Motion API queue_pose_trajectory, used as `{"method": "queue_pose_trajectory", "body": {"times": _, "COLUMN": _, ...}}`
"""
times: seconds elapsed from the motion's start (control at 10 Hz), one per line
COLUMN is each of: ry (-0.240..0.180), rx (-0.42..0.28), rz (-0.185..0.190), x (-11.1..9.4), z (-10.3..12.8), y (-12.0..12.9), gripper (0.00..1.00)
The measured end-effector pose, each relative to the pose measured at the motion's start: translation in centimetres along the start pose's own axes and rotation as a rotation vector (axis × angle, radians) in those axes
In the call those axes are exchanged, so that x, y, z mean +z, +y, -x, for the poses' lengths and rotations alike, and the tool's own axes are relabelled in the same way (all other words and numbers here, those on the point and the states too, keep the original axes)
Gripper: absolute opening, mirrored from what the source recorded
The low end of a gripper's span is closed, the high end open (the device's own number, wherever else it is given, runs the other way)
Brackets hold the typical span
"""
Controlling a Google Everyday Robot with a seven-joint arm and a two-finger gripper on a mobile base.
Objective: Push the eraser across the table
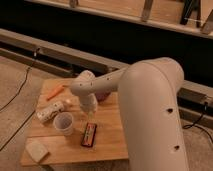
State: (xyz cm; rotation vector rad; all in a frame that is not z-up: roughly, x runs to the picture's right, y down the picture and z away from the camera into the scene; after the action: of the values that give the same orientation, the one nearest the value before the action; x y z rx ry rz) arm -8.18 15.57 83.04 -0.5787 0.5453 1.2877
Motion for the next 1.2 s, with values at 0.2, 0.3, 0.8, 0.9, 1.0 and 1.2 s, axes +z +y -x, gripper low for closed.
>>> {"method": "queue_pose_trajectory", "body": {"times": 0.2, "ry": -0.034, "rx": 0.012, "rz": 0.004, "x": 0.2, "z": 0.8, "y": 0.1, "gripper": 0.00}}
{"method": "queue_pose_trajectory", "body": {"times": 0.3, "ry": -0.040, "rx": 0.018, "rz": 0.006, "x": 0.5, "z": 0.8, "y": 0.1, "gripper": 0.00}}
{"method": "queue_pose_trajectory", "body": {"times": 0.8, "ry": -0.026, "rx": 0.016, "rz": 0.012, "x": 2.2, "z": -0.3, "y": 0.1, "gripper": 0.00}}
{"method": "queue_pose_trajectory", "body": {"times": 0.9, "ry": -0.022, "rx": 0.012, "rz": 0.014, "x": 2.5, "z": -0.5, "y": 0.2, "gripper": 0.00}}
{"method": "queue_pose_trajectory", "body": {"times": 1.0, "ry": -0.017, "rx": 0.006, "rz": 0.017, "x": 2.7, "z": -0.7, "y": 0.3, "gripper": 0.00}}
{"method": "queue_pose_trajectory", "body": {"times": 1.2, "ry": -0.011, "rx": -0.004, "rz": 0.021, "x": 3.1, "z": -1.0, "y": 0.5, "gripper": 0.00}}
